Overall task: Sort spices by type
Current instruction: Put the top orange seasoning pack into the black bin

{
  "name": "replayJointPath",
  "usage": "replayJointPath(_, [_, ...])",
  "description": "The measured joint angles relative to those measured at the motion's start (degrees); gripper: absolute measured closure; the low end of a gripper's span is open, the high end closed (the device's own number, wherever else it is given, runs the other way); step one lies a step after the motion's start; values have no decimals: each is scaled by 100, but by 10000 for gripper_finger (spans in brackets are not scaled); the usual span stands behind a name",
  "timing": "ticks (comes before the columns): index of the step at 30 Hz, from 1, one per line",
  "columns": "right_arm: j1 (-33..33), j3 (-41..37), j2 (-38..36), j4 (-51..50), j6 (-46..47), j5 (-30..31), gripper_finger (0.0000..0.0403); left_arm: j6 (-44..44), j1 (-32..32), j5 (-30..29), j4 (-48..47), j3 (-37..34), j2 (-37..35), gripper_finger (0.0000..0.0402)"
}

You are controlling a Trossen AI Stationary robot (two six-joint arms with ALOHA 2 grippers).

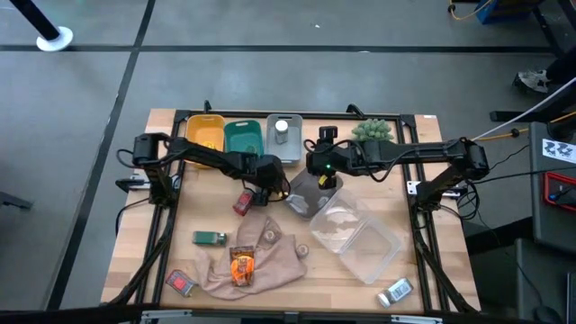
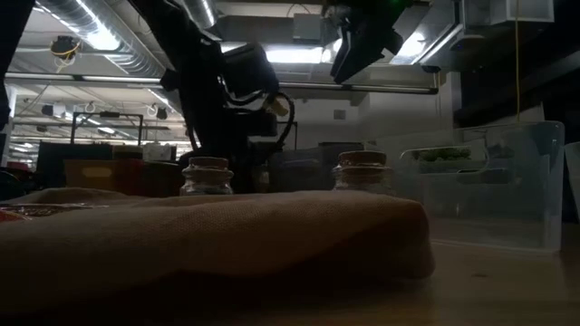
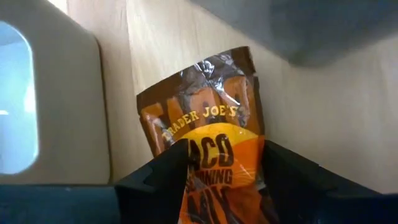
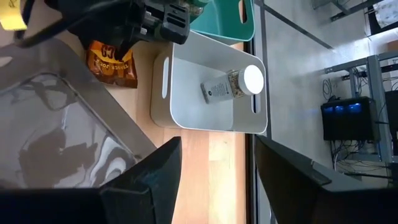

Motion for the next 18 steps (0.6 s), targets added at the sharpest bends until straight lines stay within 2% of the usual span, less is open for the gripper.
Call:
replayJointPath(5, [0, 0, 0, -4, 2, -32, 203, -3, 0, -40, -54, 2, 57, 230])
replayJointPath(8, [0, 0, 0, -12, 2, -60, 203, 26, -2, -35, -60, 2, 57, 265])
replayJointPath(14, [2, 0, 0, -34, 2, -85, 203, 41, 0, -49, -56, 2, 43, 370])
replayJointPath(18, [2, 0, 0, -88, 2, -87, 203, -103, 0, -51, -84, 2, -1, 383])
